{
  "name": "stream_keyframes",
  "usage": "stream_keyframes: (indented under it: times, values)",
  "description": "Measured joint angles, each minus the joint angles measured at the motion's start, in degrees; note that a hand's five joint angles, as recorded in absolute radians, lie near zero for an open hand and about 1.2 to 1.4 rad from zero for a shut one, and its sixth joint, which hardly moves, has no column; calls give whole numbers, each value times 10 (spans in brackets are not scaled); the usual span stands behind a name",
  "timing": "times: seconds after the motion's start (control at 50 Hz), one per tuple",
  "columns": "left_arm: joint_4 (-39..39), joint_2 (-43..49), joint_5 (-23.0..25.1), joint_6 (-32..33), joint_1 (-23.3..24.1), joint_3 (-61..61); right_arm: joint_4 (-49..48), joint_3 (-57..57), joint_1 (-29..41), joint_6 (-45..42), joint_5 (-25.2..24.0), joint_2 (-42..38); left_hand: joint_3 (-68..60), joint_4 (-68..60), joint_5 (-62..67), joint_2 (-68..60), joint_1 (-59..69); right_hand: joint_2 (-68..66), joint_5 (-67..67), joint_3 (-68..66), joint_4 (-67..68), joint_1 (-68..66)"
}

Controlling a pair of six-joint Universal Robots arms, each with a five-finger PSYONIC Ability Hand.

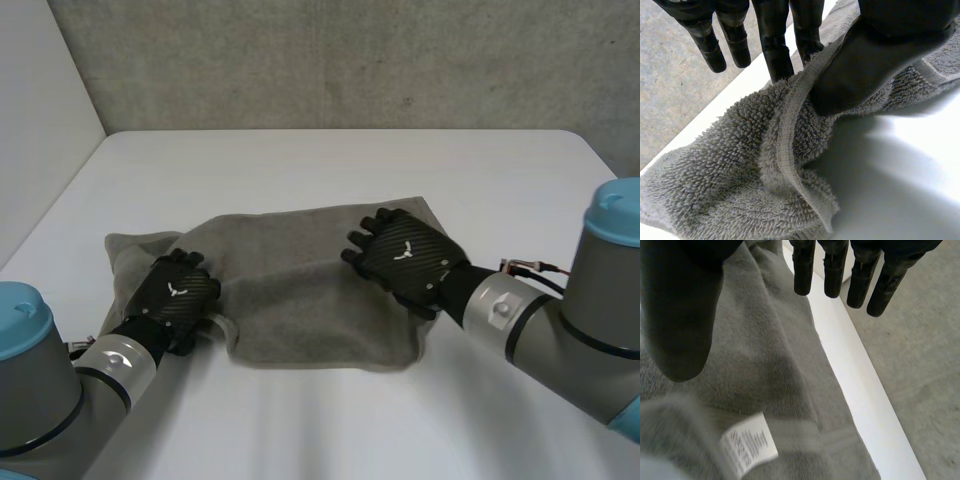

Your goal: Fold the towel.

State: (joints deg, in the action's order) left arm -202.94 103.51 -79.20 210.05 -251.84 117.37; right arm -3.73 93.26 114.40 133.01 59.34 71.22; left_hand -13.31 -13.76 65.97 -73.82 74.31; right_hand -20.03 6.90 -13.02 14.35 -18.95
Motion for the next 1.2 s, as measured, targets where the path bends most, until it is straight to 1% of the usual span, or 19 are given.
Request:
stream_keyframes:
  times: [0.12,0.26,0.34,0.42,0.48,0.5,0.56,0.58,0.68,0.72,0.78,0.88,0.98,1.06,1.2]
  values:
    - [0,0,0,0,1,0,24,-24,29,-9,2,-28,0,0,0,0,0,0,0,0,0,0]
    - [1,0,0,-3,-3,-5,74,-29,44,-67,9,-40,0,0,0,0,0,0,11,0,0,0]
    - [4,-2,-1,-17,-7,-17,100,-21,45,-99,29,-41,0,0,0,0,0,0,16,0,0,0]
    - [8,-4,0,-49,-8,-35,115,-10,42,-89,71,-40,0,0,0,0,0,0,18,0,0,0]
    - [19,-6,1,-92,-7,-59,118,0,38,-34,116,-36,0,0,0,0,0,0,18,0,0,-1]
    - [22,-6,1,-100,-7,-63,118,2,37,-21,123,-35,0,0,0,0,0,0,18,0,0,-1]
    - [53,-5,4,-150,-2,-98,110,16,33,79,153,-27,0,0,0,0,0,0,18,0,0,-1]
    - [59,-5,5,-157,-2,-103,109,18,32,95,156,-25,0,0,0,0,0,0,18,0,0,-1]
    - [125,-1,28,-227,5,-162,89,41,26,243,163,-15,0,0,0,0,0,0,17,0,0,0]
    - [141,1,36,-250,6,-178,79,48,25,277,163,-14,0,0,0,0,0,0,17,0,0,0]
    - [166,6,48,-302,7,-210,53,60,24,330,163,-17,0,0,0,0,0,0,17,0,0,0]
    - [177,14,54,-371,6,-240,17,68,24,369,163,-30,0,0,0,0,0,0,17,0,0,0]
    - [176,19,55,-415,3,-253,-21,69,24,394,172,-50,0,0,0,0,0,0,17,0,0,0]
    - [174,20,55,-426,-3,-257,-37,64,27,402,183,-68,0,0,0,0,0,0,17,0,0,0]
    - [172,24,55,-422,-22,-256,-44,56,32,399,203,-87,0,0,0,0,0,0,18,0,0,-1]
